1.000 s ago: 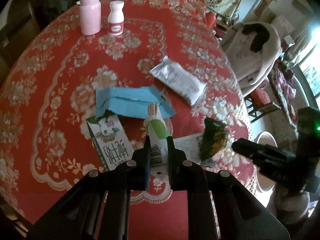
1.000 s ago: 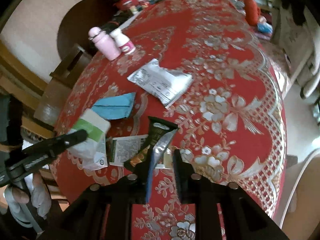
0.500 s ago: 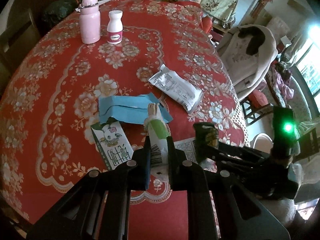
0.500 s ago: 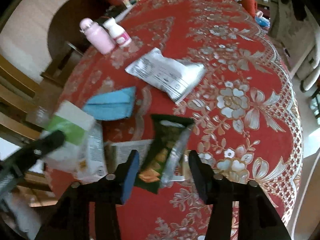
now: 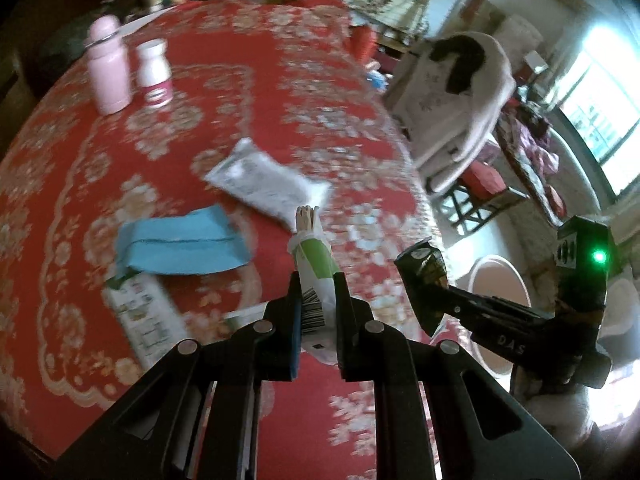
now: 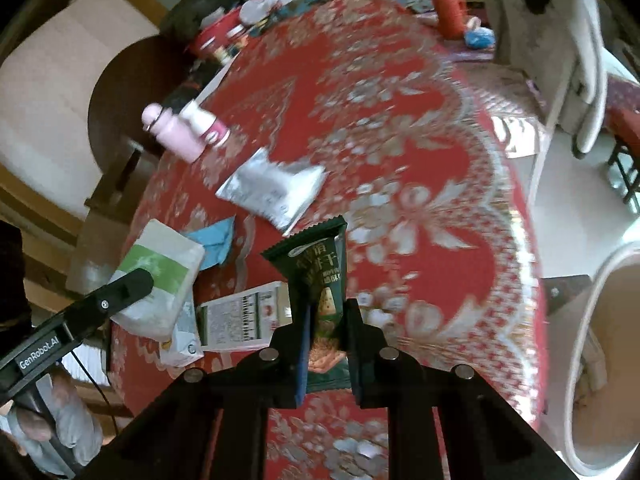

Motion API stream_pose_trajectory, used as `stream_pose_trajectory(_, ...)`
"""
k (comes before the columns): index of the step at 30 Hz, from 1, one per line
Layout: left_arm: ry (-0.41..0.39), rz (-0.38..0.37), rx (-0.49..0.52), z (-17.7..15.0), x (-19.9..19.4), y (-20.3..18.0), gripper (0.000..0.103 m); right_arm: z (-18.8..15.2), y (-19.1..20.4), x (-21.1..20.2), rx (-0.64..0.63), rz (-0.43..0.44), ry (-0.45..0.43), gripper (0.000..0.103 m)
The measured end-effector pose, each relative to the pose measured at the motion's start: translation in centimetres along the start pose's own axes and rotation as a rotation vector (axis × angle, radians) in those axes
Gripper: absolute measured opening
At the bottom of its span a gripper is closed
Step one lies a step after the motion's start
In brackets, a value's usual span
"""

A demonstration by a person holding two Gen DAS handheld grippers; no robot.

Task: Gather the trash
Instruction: 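Carry the tube and snack wrapper over the white bucket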

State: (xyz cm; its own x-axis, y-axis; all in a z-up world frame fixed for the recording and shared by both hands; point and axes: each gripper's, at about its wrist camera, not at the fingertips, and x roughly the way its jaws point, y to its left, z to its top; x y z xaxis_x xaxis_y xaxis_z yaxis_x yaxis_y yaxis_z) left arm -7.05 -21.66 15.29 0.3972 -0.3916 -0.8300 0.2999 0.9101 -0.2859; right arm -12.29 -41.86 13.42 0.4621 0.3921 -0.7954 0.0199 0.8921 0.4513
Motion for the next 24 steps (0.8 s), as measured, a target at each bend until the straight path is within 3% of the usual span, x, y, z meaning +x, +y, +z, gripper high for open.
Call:
stream_pose_trajectory(11, 0.037, -0.12, 0.183, 0.7, 2.9, -11.0, 0.011, -1.5, -8.3, -7.3, 0.142, -0.122, -0.105, 0.015)
stream_pose_trajectory(24, 0.135, -0.231, 0.389, -2.1, 8.1, -24.3, 0.011, -6.8, -18.9, -14.3, 0.368, -0.263, -0.166, 0.015)
